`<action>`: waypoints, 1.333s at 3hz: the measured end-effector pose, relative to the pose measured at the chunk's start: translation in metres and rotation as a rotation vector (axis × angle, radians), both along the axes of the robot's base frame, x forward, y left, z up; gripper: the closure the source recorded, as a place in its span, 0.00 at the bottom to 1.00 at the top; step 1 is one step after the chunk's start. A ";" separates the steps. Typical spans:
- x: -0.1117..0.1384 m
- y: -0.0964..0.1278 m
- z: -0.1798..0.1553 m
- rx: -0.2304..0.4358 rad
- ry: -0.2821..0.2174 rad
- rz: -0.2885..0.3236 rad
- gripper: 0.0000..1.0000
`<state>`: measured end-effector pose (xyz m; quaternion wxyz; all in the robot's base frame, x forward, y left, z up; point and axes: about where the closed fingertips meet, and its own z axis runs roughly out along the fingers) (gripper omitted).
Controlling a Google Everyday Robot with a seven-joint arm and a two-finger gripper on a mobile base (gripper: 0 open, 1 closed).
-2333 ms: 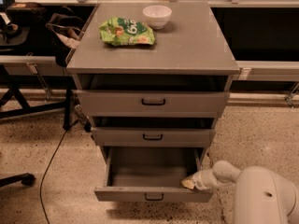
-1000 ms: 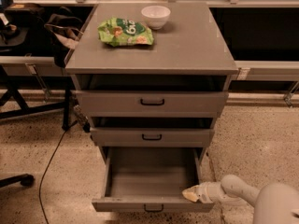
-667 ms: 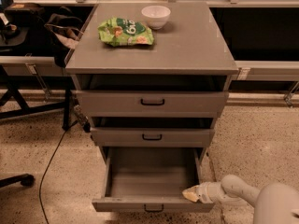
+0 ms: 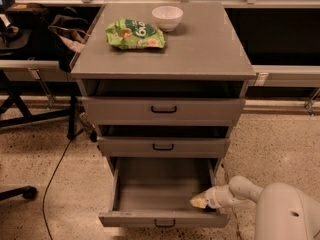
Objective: Open bottom drawer
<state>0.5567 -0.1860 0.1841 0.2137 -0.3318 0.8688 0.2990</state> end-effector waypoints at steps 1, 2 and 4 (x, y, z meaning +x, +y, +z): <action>0.001 0.003 0.011 -0.006 0.003 -0.003 0.04; -0.001 0.007 0.027 0.009 -0.001 -0.013 0.00; -0.005 0.013 0.054 0.022 -0.033 -0.009 0.00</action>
Offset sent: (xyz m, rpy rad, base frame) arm -0.0021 0.0059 0.0485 0.0228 -0.0111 -0.0304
